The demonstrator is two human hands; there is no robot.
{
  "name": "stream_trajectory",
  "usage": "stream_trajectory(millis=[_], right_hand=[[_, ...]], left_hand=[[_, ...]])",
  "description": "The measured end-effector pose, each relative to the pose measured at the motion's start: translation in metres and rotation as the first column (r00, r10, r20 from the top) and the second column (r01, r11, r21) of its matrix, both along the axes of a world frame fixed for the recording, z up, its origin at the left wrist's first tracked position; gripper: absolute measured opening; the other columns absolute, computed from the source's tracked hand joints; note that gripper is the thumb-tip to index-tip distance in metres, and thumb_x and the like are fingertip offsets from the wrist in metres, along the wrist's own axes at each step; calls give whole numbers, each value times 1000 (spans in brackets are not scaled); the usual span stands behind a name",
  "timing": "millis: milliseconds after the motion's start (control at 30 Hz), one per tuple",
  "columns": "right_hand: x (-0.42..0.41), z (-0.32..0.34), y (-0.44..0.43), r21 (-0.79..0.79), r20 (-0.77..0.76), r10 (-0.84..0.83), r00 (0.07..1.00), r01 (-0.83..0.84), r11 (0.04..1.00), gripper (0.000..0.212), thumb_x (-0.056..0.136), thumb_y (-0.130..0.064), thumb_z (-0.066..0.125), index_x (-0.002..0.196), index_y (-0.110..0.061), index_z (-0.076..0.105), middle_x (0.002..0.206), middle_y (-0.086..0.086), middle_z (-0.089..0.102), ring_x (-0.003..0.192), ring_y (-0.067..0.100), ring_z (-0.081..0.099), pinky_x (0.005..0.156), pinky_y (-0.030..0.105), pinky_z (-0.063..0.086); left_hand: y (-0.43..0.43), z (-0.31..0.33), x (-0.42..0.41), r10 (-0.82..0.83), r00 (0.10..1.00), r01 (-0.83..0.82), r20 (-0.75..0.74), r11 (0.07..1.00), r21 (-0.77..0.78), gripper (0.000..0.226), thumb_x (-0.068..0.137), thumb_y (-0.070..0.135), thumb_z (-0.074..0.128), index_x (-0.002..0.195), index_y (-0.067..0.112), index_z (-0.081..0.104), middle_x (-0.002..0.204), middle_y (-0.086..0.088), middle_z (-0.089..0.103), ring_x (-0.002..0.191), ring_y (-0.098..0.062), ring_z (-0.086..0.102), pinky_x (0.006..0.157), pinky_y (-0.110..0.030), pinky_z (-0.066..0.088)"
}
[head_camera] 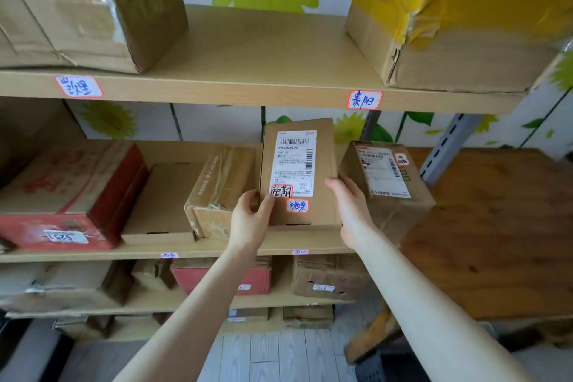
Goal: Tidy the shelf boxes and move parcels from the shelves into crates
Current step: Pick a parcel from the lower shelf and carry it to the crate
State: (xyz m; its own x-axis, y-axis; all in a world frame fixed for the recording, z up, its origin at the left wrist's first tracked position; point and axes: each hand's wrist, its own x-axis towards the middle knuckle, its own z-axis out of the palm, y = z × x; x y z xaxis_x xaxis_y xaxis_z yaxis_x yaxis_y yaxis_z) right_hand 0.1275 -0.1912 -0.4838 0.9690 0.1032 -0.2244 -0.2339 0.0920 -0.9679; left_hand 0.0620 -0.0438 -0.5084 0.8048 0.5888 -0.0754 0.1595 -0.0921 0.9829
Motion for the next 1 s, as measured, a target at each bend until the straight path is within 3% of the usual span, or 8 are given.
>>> stream_trajectory(millis=[133, 300, 433, 533, 633, 767, 900, 1000], right_hand=[[-30, 0, 2, -29, 52, 4, 999, -2, 1000, 46, 87, -31, 58, 131, -21, 49, 125, 2, 60, 114, 20, 56, 101, 42, 43], [-87, -4, -11, 26, 136, -103, 985, 101, 995, 21, 90, -22, 56, 110, -26, 55, 97, -8, 65, 77, -5, 64, 63, 13, 51], [-151, -21, -35, 89, 80, -329, 941, 322, 942, 22, 90, -19, 57, 111, -24, 56, 88, -13, 63, 73, -3, 63, 63, 14, 51], [-206, -41, -70, 80, -14, -497, 868, 496, 864, 20, 89, -26, 57, 109, -25, 55, 90, -11, 64, 79, 2, 64, 61, 15, 50], [-261, -59, -119, 57, -100, -671, 735, 677, 734, 22, 89, -24, 58, 110, -18, 56, 99, -3, 67, 85, 8, 65, 69, 18, 53], [-327, -86, -200, 35, -204, -822, 531, 843, 536, 33, 90, -23, 57, 121, -10, 55, 121, 12, 61, 103, 22, 59, 91, 37, 49], [-387, -122, -293, 32, -286, -903, 320, 945, 325, 41, 93, -23, 53, 131, -9, 46, 126, 12, 58, 108, 27, 59, 97, 45, 47], [-424, -160, -365, 3, -339, -912, 229, 970, 242, 43, 93, -25, 52, 132, -11, 43, 123, 8, 59, 104, 23, 61, 90, 40, 52]], left_hand=[[1, -1, -18, 20, 1000, -17, 20, 993, -118, 43, 89, 43, 51, 118, 11, 56, 95, 7, 62, 85, -2, 57, 67, -12, 43], [-5, -9, -49, -110, 990, 122, 94, 983, -140, 27, 88, 45, 53, 100, 21, 56, 89, 15, 62, 79, 5, 58, 62, -11, 43], [-27, -18, -81, -257, 962, 268, 94, 955, -124, 24, 82, 47, 59, 74, 24, 60, 71, 14, 62, 64, -3, 54, 59, -17, 46], [-65, -28, -107, -453, 891, 452, 41, 875, -173, 25, 74, 52, 64, 72, 26, 63, 79, 8, 67, 79, -18, 61, 72, -31, 54], [-122, -37, -134, -622, 783, 614, -5, 774, -150, 29, 78, 50, 63, 82, 21, 62, 90, 1, 68, 93, -24, 65, 87, -43, 53], [-219, -54, -170, -805, 591, 793, -44, 591, -150, 26, 84, 42, 60, 97, 19, 58, 85, 9, 63, 66, 5, 64, 54, -14, 51], [-330, -95, -200, -940, 258, 848, -223, 331, -414, 37, 84, 36, 61, 111, 12, 53, 97, 0, 64, 76, -10, 62, 67, -33, 59], [-406, -141, -221, -955, 76, 740, -285, 246, -627, 37, 86, 22, 62, 116, 4, 51, 107, -12, 65, 87, -21, 65, 59, -31, 55]])
